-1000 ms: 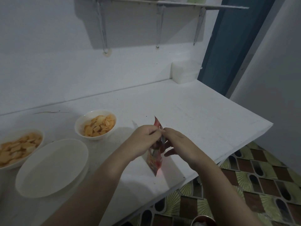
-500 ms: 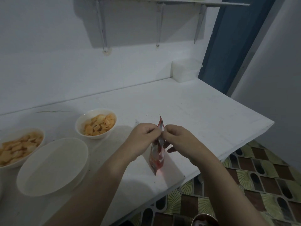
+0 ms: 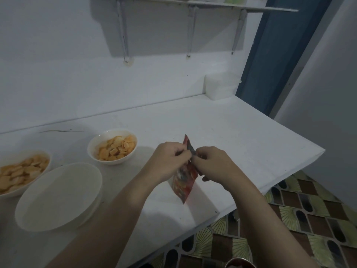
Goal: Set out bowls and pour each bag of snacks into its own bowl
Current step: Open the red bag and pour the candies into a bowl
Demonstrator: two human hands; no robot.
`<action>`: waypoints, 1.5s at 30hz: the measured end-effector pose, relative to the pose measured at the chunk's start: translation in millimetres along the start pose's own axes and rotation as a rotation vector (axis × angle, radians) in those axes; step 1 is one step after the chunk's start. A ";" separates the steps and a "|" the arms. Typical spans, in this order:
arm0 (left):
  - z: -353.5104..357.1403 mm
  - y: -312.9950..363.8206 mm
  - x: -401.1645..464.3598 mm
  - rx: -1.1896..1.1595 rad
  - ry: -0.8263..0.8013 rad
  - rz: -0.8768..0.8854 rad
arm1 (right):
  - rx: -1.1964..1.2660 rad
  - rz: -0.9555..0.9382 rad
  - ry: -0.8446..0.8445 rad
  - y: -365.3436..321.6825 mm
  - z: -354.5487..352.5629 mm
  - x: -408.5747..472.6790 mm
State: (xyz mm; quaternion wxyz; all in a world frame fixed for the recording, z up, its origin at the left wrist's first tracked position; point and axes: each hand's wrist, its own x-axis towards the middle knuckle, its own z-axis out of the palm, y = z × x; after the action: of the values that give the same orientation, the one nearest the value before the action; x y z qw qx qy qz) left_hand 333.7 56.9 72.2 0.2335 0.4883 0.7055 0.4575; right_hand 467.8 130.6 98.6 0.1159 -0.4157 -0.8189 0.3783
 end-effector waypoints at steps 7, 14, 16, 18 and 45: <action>-9.9 3.4 -6.2 -0.055 0.278 0.100 | 0.038 -0.096 0.264 -4.4 -12.0 2.0; 13.2 -2.1 1.2 -0.487 0.327 -0.219 | 0.019 -0.282 0.448 -14.6 -26.0 -14.5; 14.0 -11.1 7.9 -0.628 0.240 -0.471 | 0.092 -0.318 0.446 -19.9 -29.2 -21.1; 11.0 -16.6 11.2 -0.843 0.140 -0.590 | 0.159 -0.371 0.438 -26.8 -27.7 -26.2; -259.3 -100.2 -139.3 -0.770 1.107 -0.381 | 0.124 -0.798 -0.111 -199.6 148.6 -9.0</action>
State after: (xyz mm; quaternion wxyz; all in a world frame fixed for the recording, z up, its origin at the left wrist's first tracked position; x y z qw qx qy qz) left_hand 142.4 -187.6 90.8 0.0723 -0.0664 0.5818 0.8074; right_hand 280.1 -27.5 140.6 0.2338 -0.0366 -0.8966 0.3743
